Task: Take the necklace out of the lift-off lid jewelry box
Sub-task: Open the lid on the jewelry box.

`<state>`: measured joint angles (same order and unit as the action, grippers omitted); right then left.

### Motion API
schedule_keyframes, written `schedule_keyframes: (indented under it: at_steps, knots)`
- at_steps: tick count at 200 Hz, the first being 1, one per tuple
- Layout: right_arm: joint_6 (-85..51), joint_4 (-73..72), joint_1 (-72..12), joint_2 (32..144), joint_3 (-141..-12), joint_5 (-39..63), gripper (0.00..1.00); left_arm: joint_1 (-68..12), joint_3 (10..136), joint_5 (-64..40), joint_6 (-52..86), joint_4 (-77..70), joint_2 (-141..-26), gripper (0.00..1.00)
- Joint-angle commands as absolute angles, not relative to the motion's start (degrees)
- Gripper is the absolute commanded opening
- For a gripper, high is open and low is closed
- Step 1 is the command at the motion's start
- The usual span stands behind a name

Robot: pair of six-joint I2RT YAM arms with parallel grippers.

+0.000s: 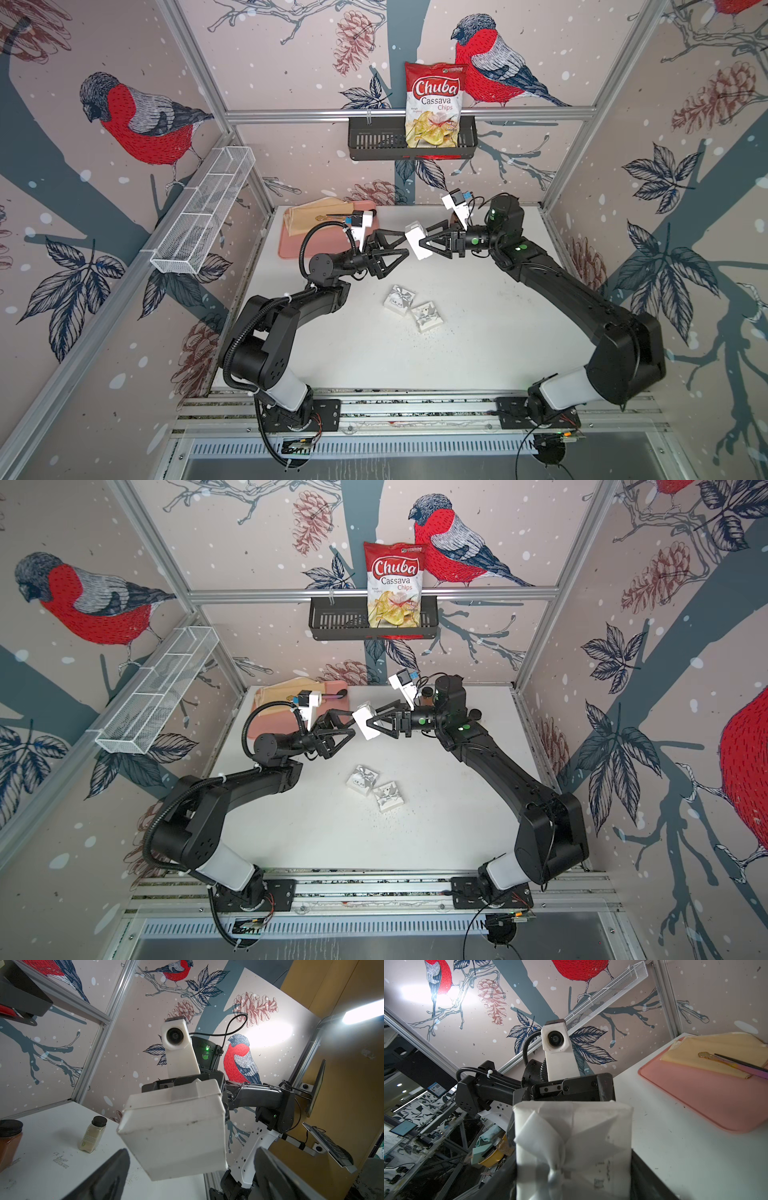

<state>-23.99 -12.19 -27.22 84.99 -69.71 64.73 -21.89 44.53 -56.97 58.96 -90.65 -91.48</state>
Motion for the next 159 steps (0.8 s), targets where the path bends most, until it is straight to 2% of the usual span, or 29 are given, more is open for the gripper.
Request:
schedule_keyframes:
  at_steps: [1,109,133,159]
  knots:
    - [-24.02,-15.21,-27.42,84.52,-69.39,66.44,0.74,-22.00,44.96,-57.84,57.45,-93.60,-91.36,0.97]
    - [-21.51,-13.58,-27.92,84.66,-68.82,65.65,0.74,-24.18,46.49,-56.73,57.64,-92.75,-92.55,0.97]
    - [-20.74,-12.97,-27.89,84.64,-68.72,65.46,0.74,-24.17,46.41,-55.68,56.53,-90.78,-92.24,0.94]
    - [-20.01,-12.61,-27.95,84.31,-68.46,65.22,0.74,-24.19,46.85,-55.20,56.61,-90.14,-92.51,0.83]
